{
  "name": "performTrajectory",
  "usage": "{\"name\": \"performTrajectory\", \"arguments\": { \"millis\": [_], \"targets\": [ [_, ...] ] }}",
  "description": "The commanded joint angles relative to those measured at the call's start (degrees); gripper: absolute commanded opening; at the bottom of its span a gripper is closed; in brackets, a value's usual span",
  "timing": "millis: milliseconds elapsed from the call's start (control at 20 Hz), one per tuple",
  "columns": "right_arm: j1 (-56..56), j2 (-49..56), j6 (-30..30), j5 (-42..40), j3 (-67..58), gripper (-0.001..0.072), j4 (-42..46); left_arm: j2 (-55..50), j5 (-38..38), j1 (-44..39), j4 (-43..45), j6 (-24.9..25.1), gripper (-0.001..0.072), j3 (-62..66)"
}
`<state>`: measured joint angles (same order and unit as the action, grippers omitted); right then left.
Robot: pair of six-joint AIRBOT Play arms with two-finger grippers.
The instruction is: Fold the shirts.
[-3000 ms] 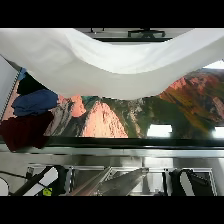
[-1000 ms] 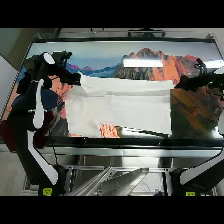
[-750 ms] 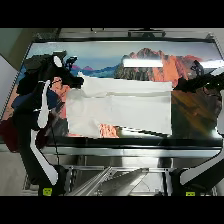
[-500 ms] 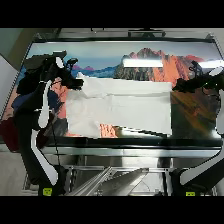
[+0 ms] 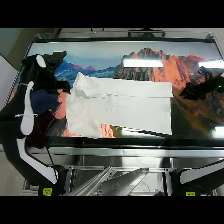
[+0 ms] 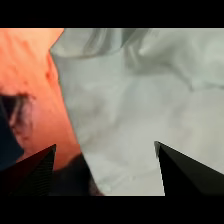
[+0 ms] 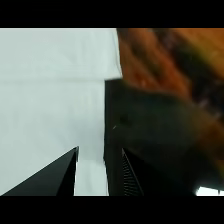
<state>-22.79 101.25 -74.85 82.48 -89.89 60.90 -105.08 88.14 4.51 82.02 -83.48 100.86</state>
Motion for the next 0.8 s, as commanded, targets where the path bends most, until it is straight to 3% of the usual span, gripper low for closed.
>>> {"name": "performTrajectory", "arguments": {
  "millis": [0, 300, 400, 600, 700, 750],
  "targets": [
    [-3.0, -7.0, 0.5, 0.9, 13.3, 0.0327, 1.3, 8.2, -2.0, 4.8, -7.4, 3.3, 0.07, -19.2],
    [-8.7, -16.6, 3.1, -6.0, 36.1, 0.0327, 0.0, 12.2, -4.1, 8.5, -13.6, 7.9, 0.0698, -38.4],
    [-8.7, -17.0, 4.6, -7.3, 40.1, 0.0327, -0.5, 12.2, -4.9, 7.9, -19.8, 10.8, 0.0692, -42.2],
    [-8.5, -16.9, 9.0, -10.3, 44.3, 0.0329, -4.5, 12.2, -9.1, 5.9, -24.0, 12.8, 0.0685, -45.9],
    [-8.5, -16.9, 9.8, -10.2, 44.7, 0.033, -5.9, 12.2, -9.0, 5.7, -26.4, 13.6, 0.03, -44.2],
    [-8.5, -16.9, 9.8, -10.2, 44.9, 0.033, -6.0, 12.2, -8.7, 5.7, -28.4, 13.8, 0.0149, -43.1]
  ]
}}
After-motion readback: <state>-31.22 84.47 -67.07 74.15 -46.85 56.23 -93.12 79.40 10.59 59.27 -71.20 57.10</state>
